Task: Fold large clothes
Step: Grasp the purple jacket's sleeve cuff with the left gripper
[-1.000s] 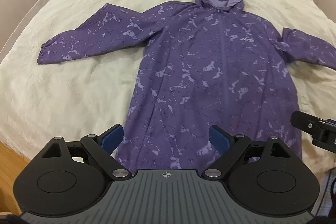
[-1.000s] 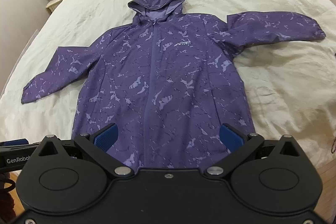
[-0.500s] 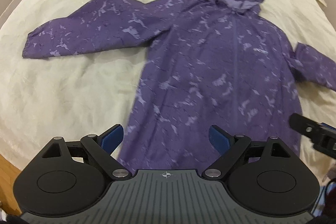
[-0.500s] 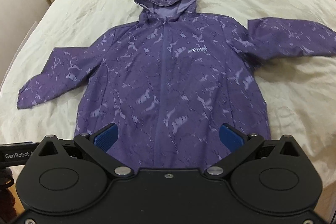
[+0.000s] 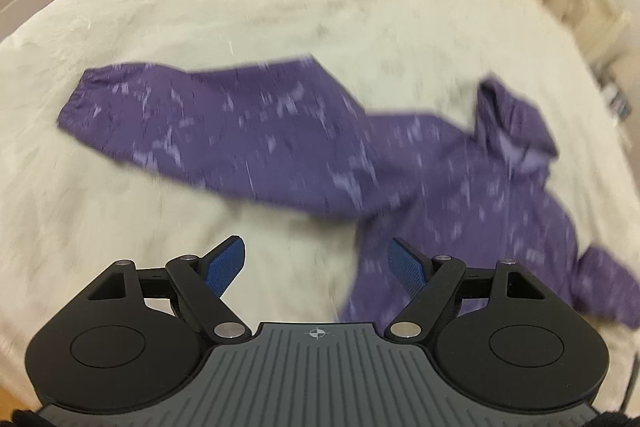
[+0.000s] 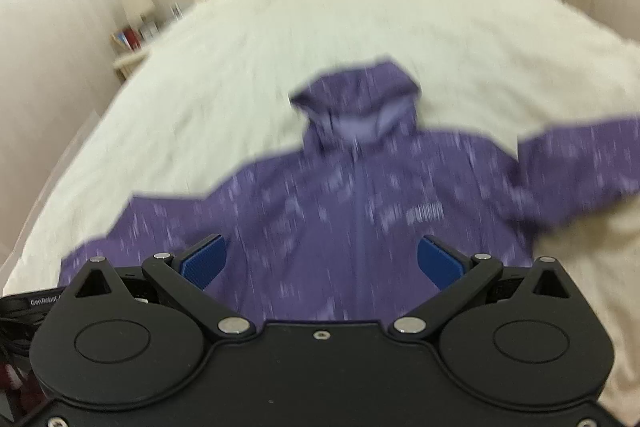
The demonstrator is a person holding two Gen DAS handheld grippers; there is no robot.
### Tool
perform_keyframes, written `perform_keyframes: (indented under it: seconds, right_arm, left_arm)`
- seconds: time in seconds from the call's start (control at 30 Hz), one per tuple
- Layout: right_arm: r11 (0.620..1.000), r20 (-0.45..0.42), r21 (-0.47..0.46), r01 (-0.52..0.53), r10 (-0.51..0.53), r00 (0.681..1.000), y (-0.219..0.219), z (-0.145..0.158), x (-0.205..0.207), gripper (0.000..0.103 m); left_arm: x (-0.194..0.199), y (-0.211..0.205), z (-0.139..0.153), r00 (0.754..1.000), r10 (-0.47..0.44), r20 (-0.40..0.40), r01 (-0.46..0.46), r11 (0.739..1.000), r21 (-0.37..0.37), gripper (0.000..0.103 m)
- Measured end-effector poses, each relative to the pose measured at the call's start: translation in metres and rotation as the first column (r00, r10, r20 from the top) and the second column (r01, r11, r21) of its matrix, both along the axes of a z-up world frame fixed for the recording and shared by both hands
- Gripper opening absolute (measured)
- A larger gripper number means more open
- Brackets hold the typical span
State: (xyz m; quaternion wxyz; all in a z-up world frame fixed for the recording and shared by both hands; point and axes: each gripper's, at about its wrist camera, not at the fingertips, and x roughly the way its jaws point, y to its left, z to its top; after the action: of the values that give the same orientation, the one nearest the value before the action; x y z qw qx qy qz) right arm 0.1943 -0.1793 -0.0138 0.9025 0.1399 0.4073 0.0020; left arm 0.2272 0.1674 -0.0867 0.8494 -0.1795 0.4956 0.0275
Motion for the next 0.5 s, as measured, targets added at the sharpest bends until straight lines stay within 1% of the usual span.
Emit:
perform_keyframes:
  seconds: [0.07,0.1,0.17,0.23,0.3,0.37,0.5]
  right_arm:
    - [1.0,0.068,-0.017,-0.011,0.012,0.998,0.004,0.007,0.005,0.102]
    - [1.0,0.102,-0.024,-0.019,0.021,0.995,0.006,0.01,0.007,0.102]
    - [0.998,0.165,-0.043,-0.034,0.04,0.985,0.012,0.014,0.011,0.102]
    - [0.998,0.204,-0.058,-0.038,0.049,0.978,0.016,0.016,0.015,0.102]
    - [0.998,0.216,-0.046,-0.048,0.057,0.975,0.018,0.012,0.021,0.102]
    - [0.998,0.218,-0.024,-0.058,0.062,0.974,0.02,0.008,0.027,0.102]
    - [0.999,0.181,-0.02,-0.036,0.039,0.983,0.026,0.0,0.04,0.102]
  left_arm:
    - [0.008,0.021,-0.01,0.999,0.007,0.034,-0.006,0.999,-0.039,0.078]
    - [0.012,0.031,-0.016,0.999,0.016,0.038,-0.015,0.999,-0.051,0.079]
    - [0.021,0.048,-0.027,0.999,0.042,0.032,-0.041,0.999,-0.035,0.079]
    - [0.027,0.065,-0.038,0.998,0.055,0.034,-0.056,0.998,0.015,0.079]
    - [0.034,0.079,-0.047,0.997,0.066,0.03,-0.068,0.995,0.077,0.079]
    - [0.039,0.093,-0.056,0.997,0.076,0.03,-0.08,0.989,0.123,0.079]
    - [0.045,0.122,-0.072,0.991,0.13,0.028,-0.133,0.975,0.178,0.081]
